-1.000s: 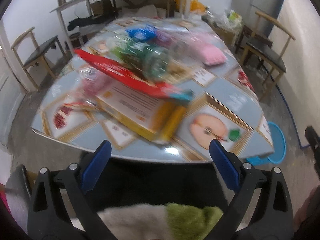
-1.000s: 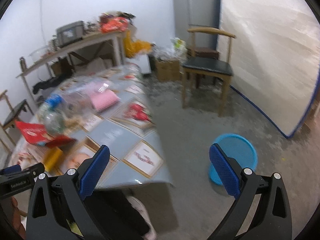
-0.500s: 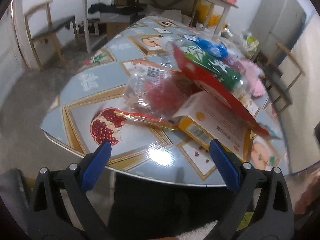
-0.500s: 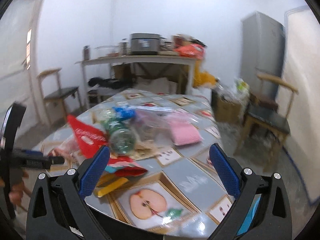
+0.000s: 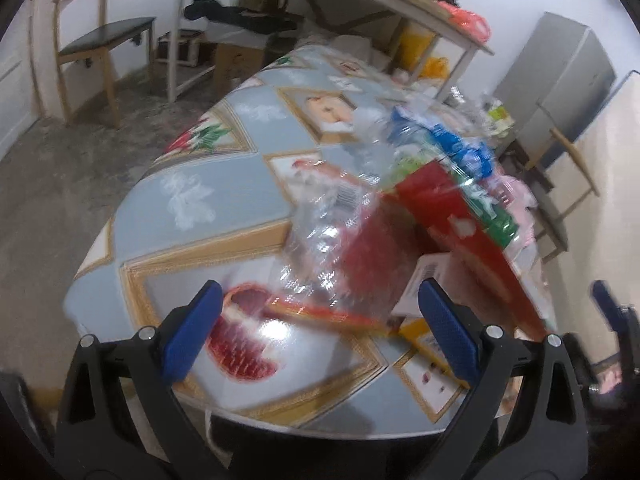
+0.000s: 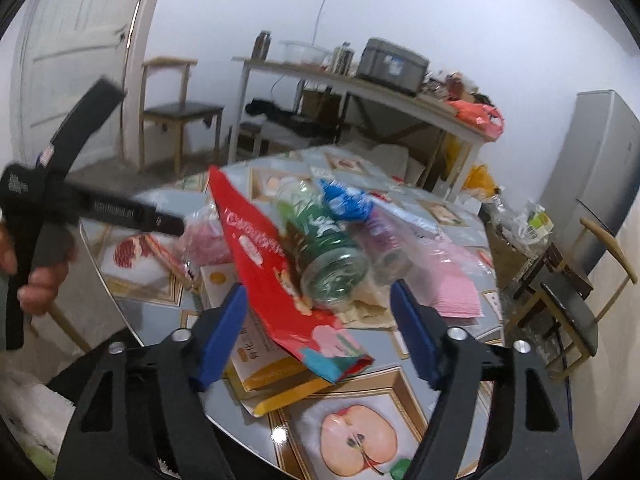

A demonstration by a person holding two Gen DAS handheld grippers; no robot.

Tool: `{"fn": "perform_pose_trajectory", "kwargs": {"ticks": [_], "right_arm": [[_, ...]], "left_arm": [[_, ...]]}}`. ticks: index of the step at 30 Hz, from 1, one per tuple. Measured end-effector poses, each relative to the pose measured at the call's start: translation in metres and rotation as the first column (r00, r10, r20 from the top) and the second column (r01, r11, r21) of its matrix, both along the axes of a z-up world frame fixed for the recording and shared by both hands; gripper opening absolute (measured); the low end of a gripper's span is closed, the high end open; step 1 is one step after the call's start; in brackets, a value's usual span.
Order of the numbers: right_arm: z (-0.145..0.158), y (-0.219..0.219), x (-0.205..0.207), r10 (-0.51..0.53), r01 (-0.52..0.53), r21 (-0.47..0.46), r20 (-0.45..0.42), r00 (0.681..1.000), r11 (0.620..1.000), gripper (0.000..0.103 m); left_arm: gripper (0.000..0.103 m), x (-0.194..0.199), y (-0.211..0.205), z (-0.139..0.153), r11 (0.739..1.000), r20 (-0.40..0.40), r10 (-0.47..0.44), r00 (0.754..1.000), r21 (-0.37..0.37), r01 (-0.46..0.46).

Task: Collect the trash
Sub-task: 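Reach right tool toward red snack bag while left tool reaches toward clear plastic bag, then close right tool on red snack bag while left tool closes on clear plastic bag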

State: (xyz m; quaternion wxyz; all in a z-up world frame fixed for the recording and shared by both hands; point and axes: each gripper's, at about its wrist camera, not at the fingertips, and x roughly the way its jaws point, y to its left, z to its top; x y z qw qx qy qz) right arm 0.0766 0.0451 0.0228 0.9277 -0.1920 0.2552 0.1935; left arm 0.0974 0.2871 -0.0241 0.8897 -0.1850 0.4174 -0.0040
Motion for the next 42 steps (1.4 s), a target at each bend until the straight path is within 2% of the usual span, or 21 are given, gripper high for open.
{"fn": "perform_pose_trajectory", "kwargs": {"ticks": [1, 3, 5, 9, 11, 14, 18, 20, 23, 25, 26, 29, 30, 31, 33, 34, 35, 37, 40, 42], "right_arm": [[-0.002, 0.003, 0.003, 0.004, -0.004, -0.008, -0.012, 1.000, 1.000, 0.065], [-0.005, 0.007, 0.008, 0.012, -0.013, -0.013, -0.031, 0.999, 1.000, 0.061], [-0.006, 0.013, 0.011, 0.023, -0.023, -0.021, -0.043, 0.999, 1.000, 0.058], [-0.008, 0.024, 0.013, 0.034, -0.037, -0.039, -0.062, 0.997, 0.999, 0.052], [-0.009, 0.026, 0.013, 0.039, -0.042, -0.043, -0.069, 0.997, 0.998, 0.051], [-0.009, 0.030, 0.012, 0.056, -0.059, -0.052, -0.066, 0.996, 0.997, 0.049], [-0.007, 0.032, 0.007, 0.063, -0.066, -0.066, -0.046, 0.997, 0.996, 0.048], [-0.009, 0.032, 0.010, 0.051, -0.055, -0.069, -0.054, 0.997, 0.996, 0.043], [-0.011, 0.028, 0.017, 0.030, -0.034, -0.044, -0.096, 0.995, 0.998, 0.036], [-0.010, 0.024, 0.020, 0.023, -0.025, -0.023, -0.109, 0.994, 0.999, 0.033], [-0.009, 0.023, 0.020, 0.021, -0.023, -0.015, -0.112, 0.993, 1.000, 0.031], [-0.008, 0.022, 0.020, 0.016, -0.016, -0.001, -0.117, 0.993, 1.000, 0.026], [-0.008, 0.021, 0.020, 0.015, -0.015, 0.002, -0.118, 0.993, 1.000, 0.025], [-0.008, 0.020, 0.021, 0.015, -0.015, 0.004, -0.120, 0.993, 1.000, 0.024], [-0.007, 0.021, 0.021, 0.013, -0.012, 0.004, -0.120, 0.993, 1.000, 0.020], [-0.007, 0.021, 0.022, 0.011, -0.010, 0.005, -0.119, 0.993, 1.000, 0.018], [-0.007, 0.020, 0.021, 0.008, -0.007, 0.007, -0.117, 0.993, 1.000, 0.016], [-0.006, 0.019, 0.021, 0.000, 0.002, 0.012, -0.116, 0.993, 1.000, 0.012], [-0.006, 0.017, 0.022, -0.004, 0.006, 0.017, -0.114, 0.993, 1.000, 0.010], [-0.005, 0.016, 0.020, -0.006, 0.007, 0.014, -0.104, 0.995, 1.000, 0.007]], "left_arm": [[0.094, 0.003, -0.001, 0.000, 1.000, 0.003, -0.016, 1.000, -0.008, 0.016], [0.088, 0.015, -0.001, -0.002, 0.998, 0.003, -0.051, 0.999, -0.039, 0.052], [0.073, 0.026, 0.000, -0.007, 0.994, -0.020, -0.075, 0.997, -0.075, 0.073], [0.065, 0.042, 0.008, -0.019, 0.989, -0.065, -0.078, 0.995, -0.135, 0.068], [0.059, 0.049, 0.019, -0.025, 0.976, -0.090, -0.076, 0.993, -0.210, 0.056], [0.057, 0.053, 0.031, -0.032, 0.953, -0.097, -0.073, 0.993, -0.302, 0.041], [0.060, 0.056, 0.054, -0.040, 0.914, -0.096, -0.017, 0.995, -0.405, -0.024], [0.064, 0.061, 0.058, -0.044, 0.892, -0.103, -0.032, 0.994, -0.452, -0.018], [0.064, 0.067, 0.052, -0.046, 0.873, -0.109, -0.091, 0.990, -0.487, 0.027], [0.062, 0.071, 0.047, -0.049, 0.836, -0.107, -0.144, 0.984, -0.546, 0.063], [0.062, 0.073, 0.045, -0.052, 0.808, -0.100, -0.170, 0.980, -0.583, 0.081], [0.060, 0.074, 0.042, -0.055, 0.741, -0.072, -0.197, 0.978, -0.664, 0.100], [0.058, 0.071, 0.040, -0.056, 0.736, -0.071, -0.196, 0.978, -0.670, 0.099], [0.054, 0.070, 0.038, -0.056, 0.743, -0.078, -0.193, 0.978, -0.663, 0.094], [0.044, 0.071, 0.033, -0.055, 0.782, -0.100, -0.181, 0.978, -0.618, 0.082], [0.036, 0.071, 0.028, -0.054, 0.806, -0.114, -0.175, 0.978, -0.586, 0.076], [0.028, 0.071, 0.025, -0.052, 0.820, -0.124, -0.173, 0.977, -0.567, 0.074], [0.021, 0.071, 0.019, -0.050, 0.851, -0.140, -0.169, 0.976, -0.520, 0.073], [0.013, 0.072, 0.011, -0.046, 0.867, -0.134, -0.165, 0.977, -0.492, 0.079], [0.012, 0.071, 0.011, -0.044, 0.873, -0.120, -0.158, 0.980, -0.481, 0.082]]}}
